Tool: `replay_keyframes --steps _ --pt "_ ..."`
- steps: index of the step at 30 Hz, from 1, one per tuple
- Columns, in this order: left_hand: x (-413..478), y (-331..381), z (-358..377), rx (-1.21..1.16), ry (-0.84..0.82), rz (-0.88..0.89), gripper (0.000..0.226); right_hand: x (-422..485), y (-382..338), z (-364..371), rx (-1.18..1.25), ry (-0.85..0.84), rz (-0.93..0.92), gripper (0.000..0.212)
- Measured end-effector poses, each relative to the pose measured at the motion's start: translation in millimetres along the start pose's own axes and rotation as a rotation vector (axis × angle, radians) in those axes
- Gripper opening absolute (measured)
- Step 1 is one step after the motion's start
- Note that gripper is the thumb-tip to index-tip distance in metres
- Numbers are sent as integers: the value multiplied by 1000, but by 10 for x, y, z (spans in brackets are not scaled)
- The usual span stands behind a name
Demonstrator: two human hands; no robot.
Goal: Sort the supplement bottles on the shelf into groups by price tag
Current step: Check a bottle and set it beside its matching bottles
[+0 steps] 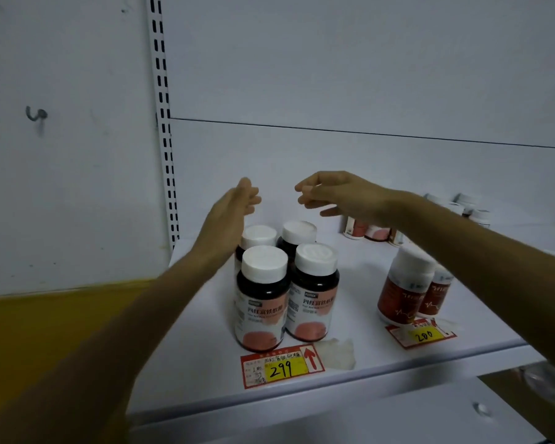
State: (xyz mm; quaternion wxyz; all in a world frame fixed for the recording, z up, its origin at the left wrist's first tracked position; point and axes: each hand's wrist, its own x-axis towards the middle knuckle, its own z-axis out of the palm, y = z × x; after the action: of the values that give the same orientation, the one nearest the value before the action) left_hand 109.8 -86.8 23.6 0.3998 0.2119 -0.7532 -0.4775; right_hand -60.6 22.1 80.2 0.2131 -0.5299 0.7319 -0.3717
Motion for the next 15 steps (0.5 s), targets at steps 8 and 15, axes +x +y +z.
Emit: replay_keyframes --steps 8,15 --pt "501 856 730 699 -310 308 57 54 123 -955 -162 195 -91 23" --pt "838 941 1518 899 -480 255 62 364 804 -1629 -695 169 37 33"
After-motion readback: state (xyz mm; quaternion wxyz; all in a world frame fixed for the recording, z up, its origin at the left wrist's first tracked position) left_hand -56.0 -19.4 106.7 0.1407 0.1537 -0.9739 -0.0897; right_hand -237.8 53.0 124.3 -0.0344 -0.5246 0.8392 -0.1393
